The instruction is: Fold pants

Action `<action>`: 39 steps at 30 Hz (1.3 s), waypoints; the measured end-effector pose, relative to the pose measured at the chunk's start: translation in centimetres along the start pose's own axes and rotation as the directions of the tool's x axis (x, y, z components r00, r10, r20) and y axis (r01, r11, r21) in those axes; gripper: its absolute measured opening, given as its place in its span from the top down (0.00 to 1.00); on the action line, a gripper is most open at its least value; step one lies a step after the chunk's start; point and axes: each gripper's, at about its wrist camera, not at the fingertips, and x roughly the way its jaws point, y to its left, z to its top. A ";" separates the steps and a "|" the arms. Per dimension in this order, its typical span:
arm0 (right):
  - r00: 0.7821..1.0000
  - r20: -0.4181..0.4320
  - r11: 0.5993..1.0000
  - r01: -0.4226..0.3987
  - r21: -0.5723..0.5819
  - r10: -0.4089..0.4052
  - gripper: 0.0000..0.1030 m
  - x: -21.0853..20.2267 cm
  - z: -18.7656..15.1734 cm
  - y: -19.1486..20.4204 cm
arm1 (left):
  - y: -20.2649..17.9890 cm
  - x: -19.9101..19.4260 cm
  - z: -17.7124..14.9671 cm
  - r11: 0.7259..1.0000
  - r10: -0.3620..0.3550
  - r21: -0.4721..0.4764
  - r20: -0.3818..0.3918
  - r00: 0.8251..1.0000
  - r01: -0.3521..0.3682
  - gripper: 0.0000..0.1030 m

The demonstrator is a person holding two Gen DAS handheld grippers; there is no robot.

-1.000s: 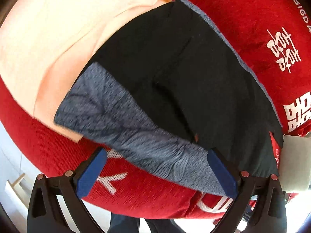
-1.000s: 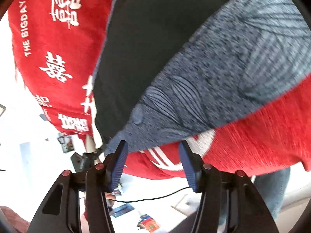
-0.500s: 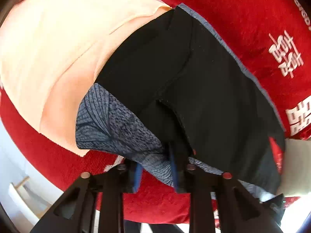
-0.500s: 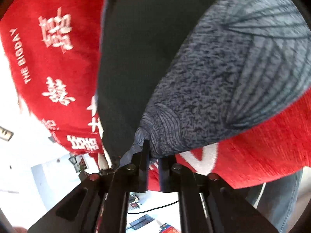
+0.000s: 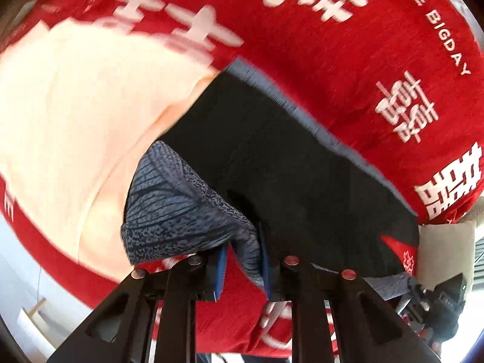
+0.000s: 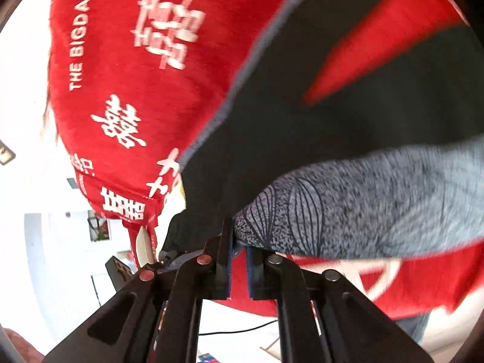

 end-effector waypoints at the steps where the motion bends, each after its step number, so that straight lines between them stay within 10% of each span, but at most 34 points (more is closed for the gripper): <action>1: 1.000 -0.004 1.000 0.001 -0.025 -0.001 0.93 0.2 1.5 0.7 | -0.9 0.0 1.2 1.000 -0.001 0.011 0.019 1.000 0.000 0.80; 12: 0.987 -0.085 0.976 0.118 -0.183 -0.135 0.93 9.0 17.3 3.6 | -7.0 8.3 13.3 0.993 0.100 0.056 0.104 0.990 -0.106 0.80; 23: 0.939 -0.153 0.931 0.264 -0.252 -0.308 0.88 16.6 22.1 0.7 | -8.3 16.0 15.6 0.956 0.274 0.077 0.112 0.955 -0.283 0.75; 27: 0.938 -0.112 0.896 0.273 -0.352 -0.329 0.41 14.6 20.9 4.2 | -9.3 12.7 15.0 0.932 0.322 0.114 0.181 0.929 -0.345 0.24; 28: 0.935 -0.089 0.878 0.286 -0.383 -0.343 0.39 13.9 20.4 5.1 | -9.6 11.8 14.6 0.922 0.337 0.127 0.207 0.918 -0.367 0.24; 31: 0.910 -0.097 0.819 0.312 -0.481 -0.403 0.44 13.5 18.2 6.8 | -10.6 11.7 13.1 0.914 0.322 0.203 0.169 0.932 -0.353 0.24; 33: 0.888 -0.105 0.778 0.329 -0.535 -0.448 0.67 14.8 17.3 7.0 | -11.1 13.4 12.5 0.905 0.326 0.245 0.127 0.937 -0.348 0.24; 39: 0.834 -0.019 0.668 0.427 -0.610 -0.551 0.70 19.9 18.2 5.9 | -12.4 19.5 13.3 0.875 0.391 0.250 0.137 0.910 -0.414 0.24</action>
